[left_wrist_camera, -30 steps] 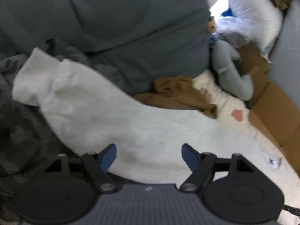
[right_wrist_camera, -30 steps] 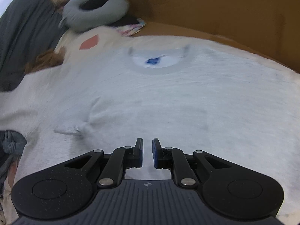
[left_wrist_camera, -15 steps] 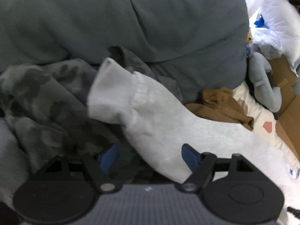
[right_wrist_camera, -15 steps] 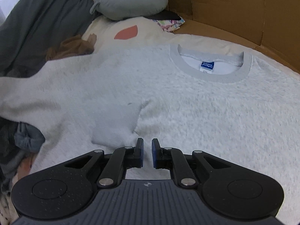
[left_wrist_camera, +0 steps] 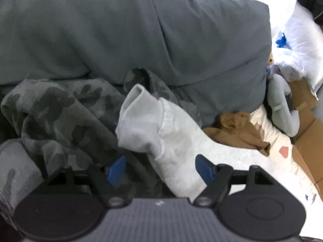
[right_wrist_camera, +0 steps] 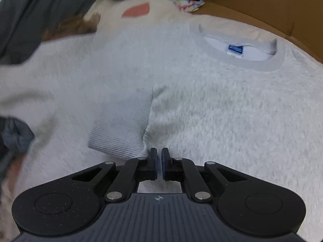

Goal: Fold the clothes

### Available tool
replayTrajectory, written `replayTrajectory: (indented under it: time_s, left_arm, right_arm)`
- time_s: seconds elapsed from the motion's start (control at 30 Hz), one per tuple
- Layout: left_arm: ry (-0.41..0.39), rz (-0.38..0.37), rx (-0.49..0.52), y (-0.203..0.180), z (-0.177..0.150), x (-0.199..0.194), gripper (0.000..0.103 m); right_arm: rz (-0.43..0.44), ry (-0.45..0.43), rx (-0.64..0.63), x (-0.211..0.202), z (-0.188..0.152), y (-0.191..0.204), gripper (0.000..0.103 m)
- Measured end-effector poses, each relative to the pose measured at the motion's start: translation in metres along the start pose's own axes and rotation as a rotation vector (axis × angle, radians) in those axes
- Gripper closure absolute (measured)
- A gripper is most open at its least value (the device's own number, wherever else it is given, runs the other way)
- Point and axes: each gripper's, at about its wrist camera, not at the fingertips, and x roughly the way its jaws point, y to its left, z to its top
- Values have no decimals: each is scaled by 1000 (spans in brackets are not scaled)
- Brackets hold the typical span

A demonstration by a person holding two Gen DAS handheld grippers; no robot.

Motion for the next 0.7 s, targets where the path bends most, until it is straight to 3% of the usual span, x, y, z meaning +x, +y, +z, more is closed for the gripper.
replayTrajectory:
  time_s: [0.23,0.47,0.7]
  left_arm:
    - [-53,-7,-32,9,12,-18,25]
    - [-35,-23,-78,24,18,-14,25]
    - [-21,-44,-116,29,12,7,29]
  right_arm:
    - [20,54,-23,3,16,-3,97]
    - [74,61,13,-19,42,-13,98]
    - [76,4,22,-48,70,-14,98]
